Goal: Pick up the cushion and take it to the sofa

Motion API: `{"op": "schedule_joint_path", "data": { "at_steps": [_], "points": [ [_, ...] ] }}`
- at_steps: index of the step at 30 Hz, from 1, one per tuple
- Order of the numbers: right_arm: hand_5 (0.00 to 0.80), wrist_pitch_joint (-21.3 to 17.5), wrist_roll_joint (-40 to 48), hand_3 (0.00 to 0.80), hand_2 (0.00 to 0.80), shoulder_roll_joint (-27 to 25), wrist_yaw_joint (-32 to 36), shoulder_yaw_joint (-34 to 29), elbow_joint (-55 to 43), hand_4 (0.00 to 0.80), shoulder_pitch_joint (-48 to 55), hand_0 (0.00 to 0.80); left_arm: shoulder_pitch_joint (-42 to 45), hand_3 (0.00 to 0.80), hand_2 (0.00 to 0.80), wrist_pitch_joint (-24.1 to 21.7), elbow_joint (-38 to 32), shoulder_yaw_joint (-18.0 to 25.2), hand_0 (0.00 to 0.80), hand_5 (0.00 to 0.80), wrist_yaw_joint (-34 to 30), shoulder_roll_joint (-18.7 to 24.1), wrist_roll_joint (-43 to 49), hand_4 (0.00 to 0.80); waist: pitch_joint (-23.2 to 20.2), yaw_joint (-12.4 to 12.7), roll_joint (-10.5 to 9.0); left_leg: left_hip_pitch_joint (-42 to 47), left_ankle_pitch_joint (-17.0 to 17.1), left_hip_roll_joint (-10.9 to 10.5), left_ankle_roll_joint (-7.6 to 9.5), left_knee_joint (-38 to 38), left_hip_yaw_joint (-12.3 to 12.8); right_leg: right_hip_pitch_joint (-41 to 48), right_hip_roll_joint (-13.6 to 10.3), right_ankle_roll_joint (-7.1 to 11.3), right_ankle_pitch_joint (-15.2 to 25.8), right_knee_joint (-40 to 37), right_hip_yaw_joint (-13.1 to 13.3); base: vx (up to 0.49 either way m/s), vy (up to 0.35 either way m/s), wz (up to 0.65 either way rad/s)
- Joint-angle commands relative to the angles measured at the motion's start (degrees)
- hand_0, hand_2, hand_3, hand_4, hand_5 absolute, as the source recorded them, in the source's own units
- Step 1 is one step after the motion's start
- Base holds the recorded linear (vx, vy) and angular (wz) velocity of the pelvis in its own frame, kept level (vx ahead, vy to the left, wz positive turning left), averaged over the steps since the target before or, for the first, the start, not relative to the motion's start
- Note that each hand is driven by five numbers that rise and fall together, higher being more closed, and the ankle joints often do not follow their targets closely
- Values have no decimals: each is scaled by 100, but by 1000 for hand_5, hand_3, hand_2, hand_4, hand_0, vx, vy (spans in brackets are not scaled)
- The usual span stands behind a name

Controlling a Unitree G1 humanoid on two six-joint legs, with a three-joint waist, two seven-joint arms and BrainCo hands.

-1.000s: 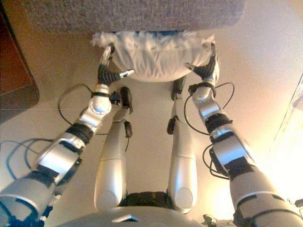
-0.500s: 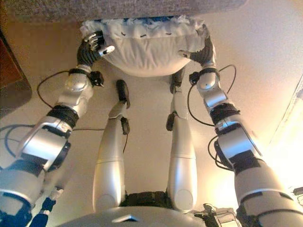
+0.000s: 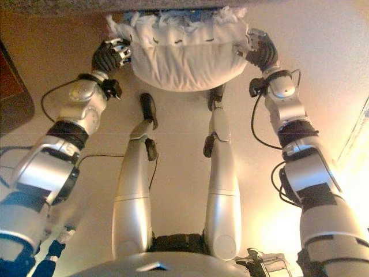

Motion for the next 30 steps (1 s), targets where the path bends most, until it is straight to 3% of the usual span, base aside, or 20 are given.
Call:
{"op": "schedule_joint_path", "data": {
  "at_steps": [1, 9, 19, 30],
  "points": [
    [800, -398, 60, 800, 800, 55, 382, 319, -722, 800, -132, 800, 134, 800, 800, -117, -577, -21, 800, 800, -392, -282, -125, 800, -1, -50, 248, 69, 612, -109, -32, -925, -305, 44, 134, 526, -984, 889, 180, 0, 0, 0],
    [800, -683, 23, 800, 800, -26, 193, 199, -925, 800, 62, 800, 414, 800, 800, -343, -690, 49, 800, 800, -502, -270, -261, 800, -1, -72, 265, 308, 639, -145, -8, -1130, -304, 270, 152, 549, -929, 669, 198, -8, 1, -2],
    [800, -667, -157, 800, 800, -80, -285, -217, -1792, 800, 1024, 800, 1439, 800, 800, -837, -1456, 108, 800, 800, -454, -405, -168, 800, -1, -52, 266, 1046, 581, -229, 120, -1228, -250, 870, 109, 571, -843, 607, 146, -17, -4, -3],
    [800, -852, -917, 800, 800, 352, -432, -1048, -3299, 800, 2839, 800, 3101, 800, 800, -1521, -2830, 523, 800, 800, -289, -577, 324, 800, -1, 88, 146, 3081, 371, -295, 260, -1648, 4, 2848, -46, 619, -1006, 241, -187, -12, -25, -3]
  ]
}}
